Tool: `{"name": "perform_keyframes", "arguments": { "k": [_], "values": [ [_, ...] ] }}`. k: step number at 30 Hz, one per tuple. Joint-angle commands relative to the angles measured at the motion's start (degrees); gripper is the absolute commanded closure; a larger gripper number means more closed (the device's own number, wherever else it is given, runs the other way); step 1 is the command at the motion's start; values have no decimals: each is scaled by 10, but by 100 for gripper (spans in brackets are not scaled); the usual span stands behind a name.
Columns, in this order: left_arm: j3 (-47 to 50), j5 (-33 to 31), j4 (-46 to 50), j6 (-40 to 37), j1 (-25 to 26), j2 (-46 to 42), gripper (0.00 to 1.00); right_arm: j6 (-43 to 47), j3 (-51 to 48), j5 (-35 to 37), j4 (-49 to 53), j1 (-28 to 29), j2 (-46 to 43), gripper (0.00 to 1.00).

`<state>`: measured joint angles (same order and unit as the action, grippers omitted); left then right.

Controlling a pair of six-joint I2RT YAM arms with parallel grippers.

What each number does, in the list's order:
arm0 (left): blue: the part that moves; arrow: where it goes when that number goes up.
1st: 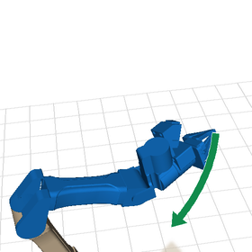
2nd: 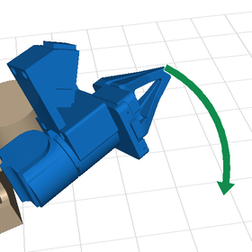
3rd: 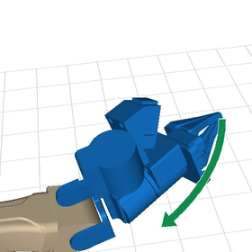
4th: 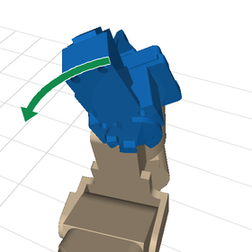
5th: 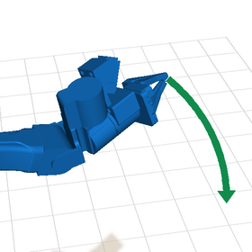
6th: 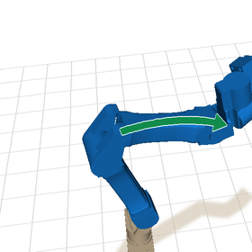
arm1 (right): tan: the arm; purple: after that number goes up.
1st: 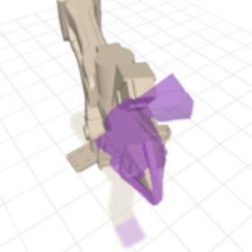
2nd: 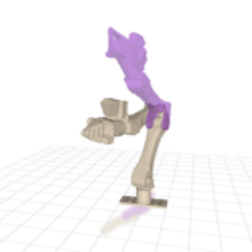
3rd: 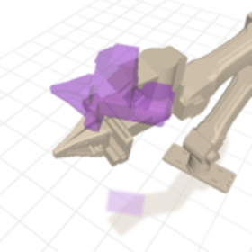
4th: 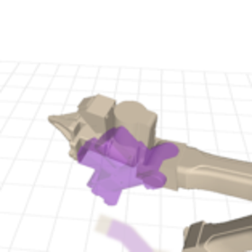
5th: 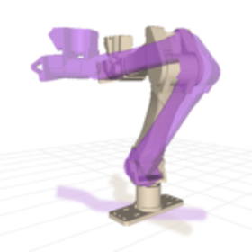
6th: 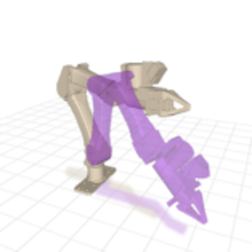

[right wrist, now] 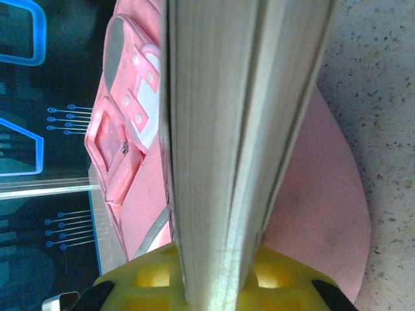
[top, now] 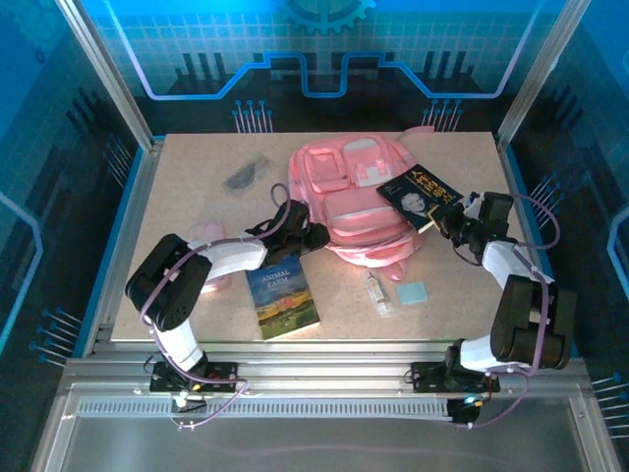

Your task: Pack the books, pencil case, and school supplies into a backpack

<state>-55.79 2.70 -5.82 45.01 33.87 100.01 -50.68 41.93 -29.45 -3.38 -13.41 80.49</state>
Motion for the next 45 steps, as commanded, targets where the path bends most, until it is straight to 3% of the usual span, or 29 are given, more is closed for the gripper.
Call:
{"name": "perform_keyframes", "arguments": {
  "k": [1, 7, 16, 22, 28, 36, 41, 45],
  "values": [
    [-96, 32, 126, -184, 3, -20, 57, 25, 44, -7, 38, -1, -51, 100],
    [-242, 59, 251, -355, 14, 43, 52, 51, 81, -9, 137, -31, -104, 100],
    [-433, 102, 372, -511, 31, 181, 40, 43, 71, -41, 182, -92, -165, 100],
    [-513, 79, 424, -565, 40, 256, 34, 33, 45, -58, 190, -138, -206, 100],
    [-576, 70, 483, -586, 44, 329, 30, 33, 38, -57, 192, -139, -216, 100],
    [-587, 56, 548, -594, 57, 392, 25, 34, 38, -55, 189, -139, -207, 100],
    [-575, -91, 523, -594, 71, 422, 28, 29, 37, -58, 187, -158, -209, 100],
    [-575, -117, 510, -581, 74, 428, 57, 28, 40, -58, 191, -160, -215, 100]
  ]
}}
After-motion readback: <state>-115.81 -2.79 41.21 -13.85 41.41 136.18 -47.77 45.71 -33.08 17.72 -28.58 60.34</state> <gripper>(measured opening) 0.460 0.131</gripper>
